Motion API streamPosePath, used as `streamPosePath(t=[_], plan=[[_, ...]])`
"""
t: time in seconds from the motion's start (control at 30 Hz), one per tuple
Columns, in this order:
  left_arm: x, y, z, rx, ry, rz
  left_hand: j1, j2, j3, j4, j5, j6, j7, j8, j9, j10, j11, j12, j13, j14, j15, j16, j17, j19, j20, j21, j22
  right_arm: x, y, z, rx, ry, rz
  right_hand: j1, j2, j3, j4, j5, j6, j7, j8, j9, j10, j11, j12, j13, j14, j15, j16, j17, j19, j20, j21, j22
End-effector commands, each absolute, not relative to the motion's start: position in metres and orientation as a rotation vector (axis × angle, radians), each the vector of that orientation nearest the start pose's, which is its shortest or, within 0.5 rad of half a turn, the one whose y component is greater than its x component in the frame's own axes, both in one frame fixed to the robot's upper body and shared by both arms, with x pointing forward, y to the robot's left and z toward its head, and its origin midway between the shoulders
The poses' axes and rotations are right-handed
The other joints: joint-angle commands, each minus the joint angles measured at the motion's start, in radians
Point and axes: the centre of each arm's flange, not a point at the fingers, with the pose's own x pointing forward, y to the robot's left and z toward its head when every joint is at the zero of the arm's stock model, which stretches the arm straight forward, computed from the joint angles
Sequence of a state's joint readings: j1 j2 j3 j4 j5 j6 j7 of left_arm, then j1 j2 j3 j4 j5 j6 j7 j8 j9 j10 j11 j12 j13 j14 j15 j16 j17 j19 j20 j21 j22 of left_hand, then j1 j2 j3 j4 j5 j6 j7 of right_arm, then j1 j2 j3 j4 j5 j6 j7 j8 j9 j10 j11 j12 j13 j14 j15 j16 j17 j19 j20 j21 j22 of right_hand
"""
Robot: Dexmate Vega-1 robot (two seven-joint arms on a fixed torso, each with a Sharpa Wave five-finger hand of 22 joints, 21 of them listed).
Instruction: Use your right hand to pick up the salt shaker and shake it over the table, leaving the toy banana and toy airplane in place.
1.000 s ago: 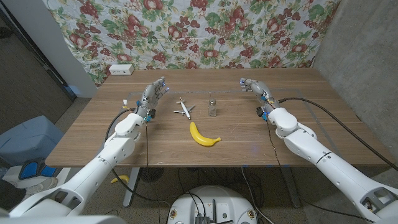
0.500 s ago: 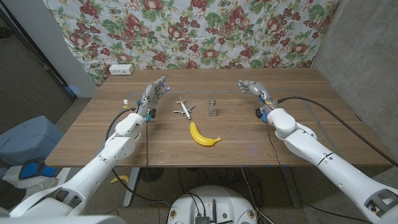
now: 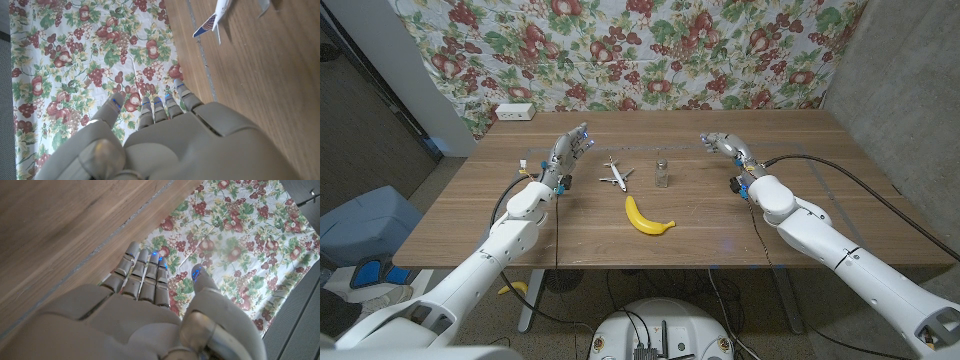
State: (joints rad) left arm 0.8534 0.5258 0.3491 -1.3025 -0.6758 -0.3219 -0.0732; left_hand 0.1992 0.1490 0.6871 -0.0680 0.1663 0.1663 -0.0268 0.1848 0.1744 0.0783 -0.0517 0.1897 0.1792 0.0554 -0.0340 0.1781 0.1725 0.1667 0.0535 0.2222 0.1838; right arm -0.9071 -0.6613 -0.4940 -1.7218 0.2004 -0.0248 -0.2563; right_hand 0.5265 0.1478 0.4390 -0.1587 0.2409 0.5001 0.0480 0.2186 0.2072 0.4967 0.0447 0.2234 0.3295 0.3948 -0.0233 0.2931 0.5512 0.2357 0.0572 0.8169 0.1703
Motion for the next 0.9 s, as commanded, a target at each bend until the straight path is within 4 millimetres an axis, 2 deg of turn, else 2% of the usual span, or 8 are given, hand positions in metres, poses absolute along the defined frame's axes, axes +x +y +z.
streamPosePath(t=[0.03,0.37,0.53,0.9], plan=[[0.647,0.3,-0.024,-0.048,-0.621,-0.231,0.006,0.025,0.001,-0.004,0.005,0.009,0.0,0.002,0.006,0.01,0.001,0.007,0.001,0.01,-0.004,0.006,0.001,0.009,0.005,0.003,0.003,0.591,-0.211,-0.014,-0.561,-0.593,0.089,0.005,0.003,0.0,-0.005,0.01,0.003,-0.006,-0.001,0.001,0.004,-0.008,0.0,0.001,0.003,-0.008,0.008,0.003,0.01,-0.001,-0.004,0.002],[0.648,0.301,-0.024,-0.053,-0.622,-0.234,0.004,0.025,0.002,-0.004,0.005,0.009,0.0,0.001,0.006,0.01,0.003,0.006,0.001,0.01,-0.004,0.005,0.001,0.01,0.005,0.002,0.003,0.588,-0.204,-0.015,-0.625,-0.571,0.101,0.021,-0.007,0.002,-0.015,0.013,0.003,-0.005,-0.002,0.001,0.003,-0.011,-0.001,-0.001,0.003,-0.009,0.009,-0.002,0.018,0.006,-0.009,0.002],[0.648,0.3,-0.024,-0.052,-0.622,-0.235,0.004,0.025,0.002,-0.005,0.005,0.01,0.0,0.001,0.006,0.009,0.002,0.006,0.001,0.011,-0.004,0.005,0.001,0.009,0.006,0.002,0.003,0.587,-0.2,-0.016,-0.651,-0.559,0.116,0.031,-0.019,0.0,-0.019,0.015,-0.002,-0.005,-0.005,0.001,0.001,-0.009,-0.003,-0.002,0.0,-0.003,0.007,-0.007,0.021,0.018,-0.014,0.002],[0.646,0.3,-0.025,-0.054,-0.624,-0.235,0.003,0.025,0.002,-0.005,0.005,0.009,0.0,0.001,0.006,0.009,0.003,0.006,0.001,0.011,-0.004,0.005,0.001,0.01,0.006,0.002,0.003,0.585,-0.19,-0.018,-0.727,-0.537,0.135,0.041,-0.047,-0.009,-0.019,0.017,-0.02,-0.007,-0.011,0.001,-0.02,-0.012,-0.011,-0.006,-0.021,-0.001,-0.002,-0.017,0.015,0.028,-0.029,0.001]])
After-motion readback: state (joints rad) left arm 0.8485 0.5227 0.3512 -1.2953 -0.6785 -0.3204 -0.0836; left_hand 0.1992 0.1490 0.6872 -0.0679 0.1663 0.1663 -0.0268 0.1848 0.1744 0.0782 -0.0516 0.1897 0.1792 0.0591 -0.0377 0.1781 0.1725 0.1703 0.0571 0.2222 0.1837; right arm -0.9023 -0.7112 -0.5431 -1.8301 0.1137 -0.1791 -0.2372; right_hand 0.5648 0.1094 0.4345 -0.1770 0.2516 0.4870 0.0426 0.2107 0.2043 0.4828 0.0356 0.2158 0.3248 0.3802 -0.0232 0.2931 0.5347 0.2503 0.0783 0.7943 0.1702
